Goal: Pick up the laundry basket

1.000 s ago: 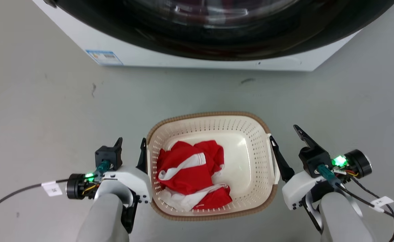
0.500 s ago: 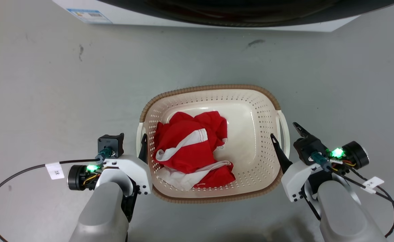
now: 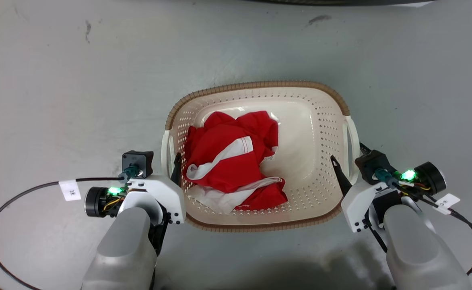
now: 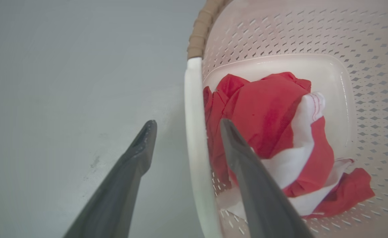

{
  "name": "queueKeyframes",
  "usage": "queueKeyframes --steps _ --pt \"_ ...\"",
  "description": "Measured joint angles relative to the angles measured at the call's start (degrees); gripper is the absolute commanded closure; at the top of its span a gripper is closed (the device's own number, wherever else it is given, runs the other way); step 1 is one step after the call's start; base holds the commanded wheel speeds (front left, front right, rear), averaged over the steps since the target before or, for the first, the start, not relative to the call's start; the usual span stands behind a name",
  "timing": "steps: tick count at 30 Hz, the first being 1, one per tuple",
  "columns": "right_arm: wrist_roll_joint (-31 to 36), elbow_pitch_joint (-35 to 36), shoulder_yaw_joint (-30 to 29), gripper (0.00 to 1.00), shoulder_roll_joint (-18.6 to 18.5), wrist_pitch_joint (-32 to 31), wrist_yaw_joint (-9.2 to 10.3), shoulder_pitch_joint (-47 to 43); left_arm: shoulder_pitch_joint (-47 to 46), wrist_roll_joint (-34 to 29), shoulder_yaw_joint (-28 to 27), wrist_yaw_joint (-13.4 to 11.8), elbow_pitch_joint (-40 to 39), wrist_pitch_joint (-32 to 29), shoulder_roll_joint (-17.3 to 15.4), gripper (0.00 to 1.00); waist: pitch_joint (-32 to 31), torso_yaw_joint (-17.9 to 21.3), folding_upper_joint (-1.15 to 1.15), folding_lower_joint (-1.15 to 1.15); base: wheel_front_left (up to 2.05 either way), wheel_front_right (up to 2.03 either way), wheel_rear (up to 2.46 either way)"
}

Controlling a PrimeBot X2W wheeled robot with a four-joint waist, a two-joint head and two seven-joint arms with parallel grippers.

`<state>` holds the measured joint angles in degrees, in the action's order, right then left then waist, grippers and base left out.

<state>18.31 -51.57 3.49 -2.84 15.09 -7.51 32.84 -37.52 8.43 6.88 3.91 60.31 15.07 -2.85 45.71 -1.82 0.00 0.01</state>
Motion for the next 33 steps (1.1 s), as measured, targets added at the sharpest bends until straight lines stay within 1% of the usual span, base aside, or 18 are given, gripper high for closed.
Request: queueKeyframes --steps 13,14,15,16,24,33 --pt "0.32 -6.17 -2.59 0.00 -0.01 -0.01 0.00 3.47 -2.53 2.96 3.68 -0.13 1.96 0.00 0.01 0.00 3.34 -0.65 0.00 0.00 0.00 0.00 0.00" --pt "0.24 -6.41 -2.57 0.58 -0.01 0.00 0.00 3.68 -2.74 3.14 3.90 -0.12 2.22 0.00 0.01 0.00 3.48 -0.70 0.00 0.00 0.00 0.00 0.00" --pt "0.01 -6.59 -2.55 0.96 -0.01 0.00 0.00 3.75 -2.87 3.50 4.10 -0.05 2.64 0.00 0.01 0.45 3.56 -0.72 0.00 0.00 0.00 0.00 0.00" --pt "-0.18 -6.77 -2.50 1.00 -0.01 0.00 0.00 3.77 -2.88 3.78 4.26 -0.01 2.99 0.00 0.01 1.00 3.58 -0.73 0.00 0.00 0.00 0.00 0.00" --pt "-2.38 -7.76 -1.09 1.00 0.27 -0.01 0.00 4.06 -3.00 4.95 5.39 0.05 4.00 -0.01 0.31 1.00 1.66 -0.65 0.00 0.00 0.00 0.00 0.00" --pt "-4.76 -10.42 1.21 1.00 0.25 0.00 0.01 3.38 -1.53 6.36 6.12 -0.10 5.20 -0.01 0.27 1.00 -4.25 -0.26 0.00 -0.01 0.00 0.00 0.00"
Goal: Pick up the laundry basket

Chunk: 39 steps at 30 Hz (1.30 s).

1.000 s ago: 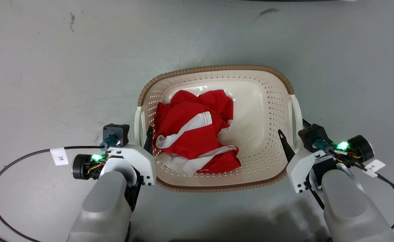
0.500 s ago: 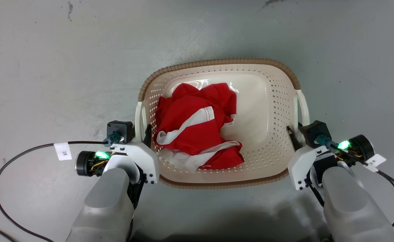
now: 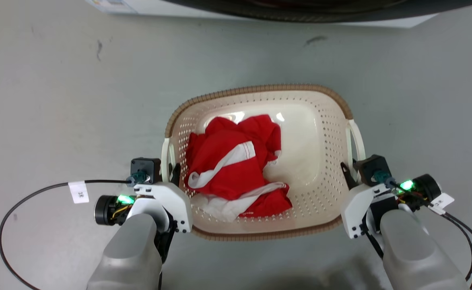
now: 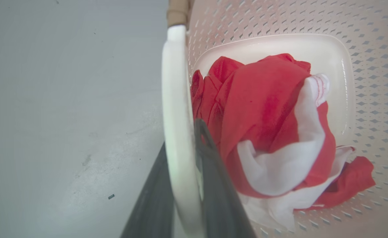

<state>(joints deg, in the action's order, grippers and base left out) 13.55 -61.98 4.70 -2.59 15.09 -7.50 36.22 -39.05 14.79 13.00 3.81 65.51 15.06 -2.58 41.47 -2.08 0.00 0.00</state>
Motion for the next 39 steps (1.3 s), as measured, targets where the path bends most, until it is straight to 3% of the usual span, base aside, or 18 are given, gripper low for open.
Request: queueKeyframes --steps 17,39 --pt "-8.05 -8.09 9.02 1.00 0.01 -0.25 0.00 -5.32 5.83 1.91 2.81 0.92 7.25 -0.35 0.05 1.00 -17.84 1.74 0.00 -0.01 0.00 0.00 0.00" --pt "-17.50 -10.60 19.81 1.00 -0.09 -7.43 0.03 -12.91 13.72 5.45 8.37 2.34 8.39 -8.09 -0.10 1.00 -39.00 3.72 0.00 -0.02 0.00 0.00 0.00"
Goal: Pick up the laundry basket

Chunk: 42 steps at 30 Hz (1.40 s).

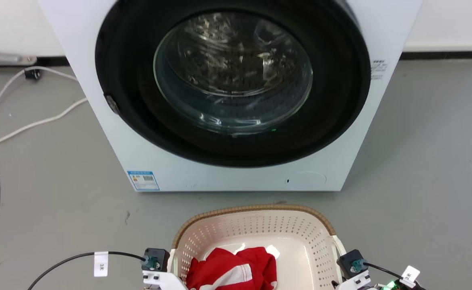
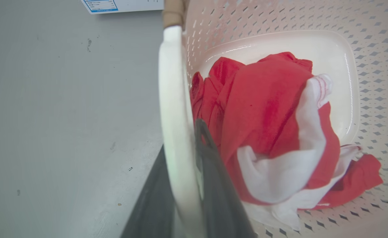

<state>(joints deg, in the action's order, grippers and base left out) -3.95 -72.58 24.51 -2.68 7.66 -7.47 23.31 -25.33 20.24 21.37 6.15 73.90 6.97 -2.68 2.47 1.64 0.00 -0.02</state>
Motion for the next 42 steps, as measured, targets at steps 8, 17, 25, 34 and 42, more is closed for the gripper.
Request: queueKeyframes --steps 8,17,25,34,42 --pt "-0.94 -0.56 1.99 1.00 -0.02 -2.36 0.00 0.17 0.55 2.19 2.25 0.25 0.00 -2.78 -0.07 1.00 -4.00 -0.20 0.00 0.00 0.00 0.00 0.00" --pt "-2.91 -0.92 4.39 1.00 -0.03 -5.73 -0.01 0.26 1.09 4.27 4.02 0.40 0.02 -5.50 -0.13 1.00 -5.75 -0.60 0.00 0.01 0.00 0.00 0.00" --pt "-4.30 -1.10 5.60 1.00 -0.05 -7.31 0.00 0.57 1.12 5.25 4.91 0.38 0.05 -6.41 -0.14 1.00 -6.11 -0.69 0.00 0.01 0.00 0.00 0.00" --pt "-5.76 -1.18 6.70 1.00 -0.19 -7.77 0.00 0.57 1.12 6.24 5.72 0.26 0.07 -6.81 -0.16 1.00 -6.08 -0.83 0.00 0.02 0.00 0.00 0.00" --pt "-7.16 -1.20 7.86 1.00 -0.35 -7.98 0.00 0.75 1.12 6.78 6.17 0.16 0.08 -6.81 -0.18 1.00 -5.84 -0.74 0.00 0.02 0.00 0.00 0.00"
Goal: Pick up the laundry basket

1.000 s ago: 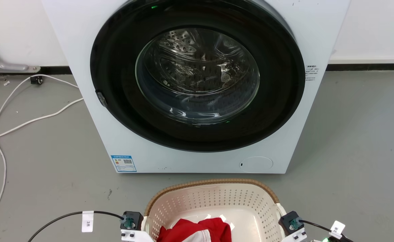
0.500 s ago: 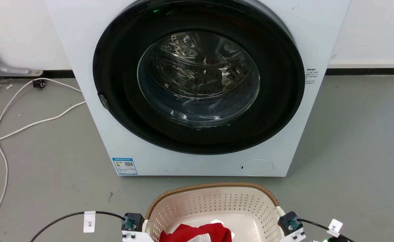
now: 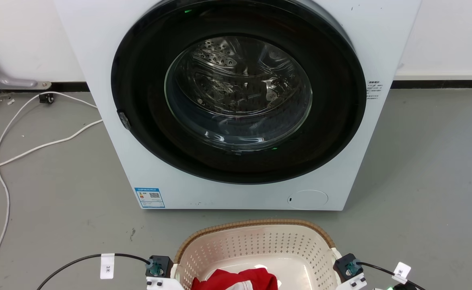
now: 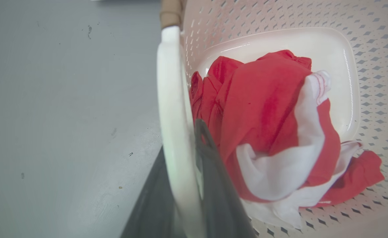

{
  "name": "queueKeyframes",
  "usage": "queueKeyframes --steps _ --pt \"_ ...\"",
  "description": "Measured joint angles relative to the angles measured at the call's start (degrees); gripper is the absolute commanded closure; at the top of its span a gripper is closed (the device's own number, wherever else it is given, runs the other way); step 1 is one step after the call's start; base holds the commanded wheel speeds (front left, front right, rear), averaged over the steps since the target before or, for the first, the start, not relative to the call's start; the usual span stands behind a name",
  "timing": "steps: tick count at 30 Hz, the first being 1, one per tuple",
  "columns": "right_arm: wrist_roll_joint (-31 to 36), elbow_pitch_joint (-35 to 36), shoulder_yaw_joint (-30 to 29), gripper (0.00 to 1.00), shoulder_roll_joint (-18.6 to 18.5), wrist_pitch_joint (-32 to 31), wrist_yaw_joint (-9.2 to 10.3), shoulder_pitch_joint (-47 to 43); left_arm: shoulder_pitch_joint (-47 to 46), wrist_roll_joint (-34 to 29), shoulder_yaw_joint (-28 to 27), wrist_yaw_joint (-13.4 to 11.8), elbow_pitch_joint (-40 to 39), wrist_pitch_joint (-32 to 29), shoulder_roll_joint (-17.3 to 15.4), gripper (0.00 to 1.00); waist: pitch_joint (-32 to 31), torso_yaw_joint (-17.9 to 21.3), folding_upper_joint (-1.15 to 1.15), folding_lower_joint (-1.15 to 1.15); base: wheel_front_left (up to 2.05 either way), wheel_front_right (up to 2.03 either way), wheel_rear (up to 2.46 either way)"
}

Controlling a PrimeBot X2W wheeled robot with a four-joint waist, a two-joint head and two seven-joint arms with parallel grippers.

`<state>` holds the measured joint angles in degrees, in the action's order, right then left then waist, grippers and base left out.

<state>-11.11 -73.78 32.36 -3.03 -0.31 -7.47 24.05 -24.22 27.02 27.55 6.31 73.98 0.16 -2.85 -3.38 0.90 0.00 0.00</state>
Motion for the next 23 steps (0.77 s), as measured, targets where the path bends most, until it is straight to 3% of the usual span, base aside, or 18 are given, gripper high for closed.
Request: queueKeyframes --steps 23 --pt "-2.48 -0.01 2.44 1.00 -0.37 0.03 0.00 0.10 -0.01 1.40 1.26 -0.25 0.00 0.02 -0.12 1.00 0.65 0.15 0.00 0.00 0.00 0.00 0.00"
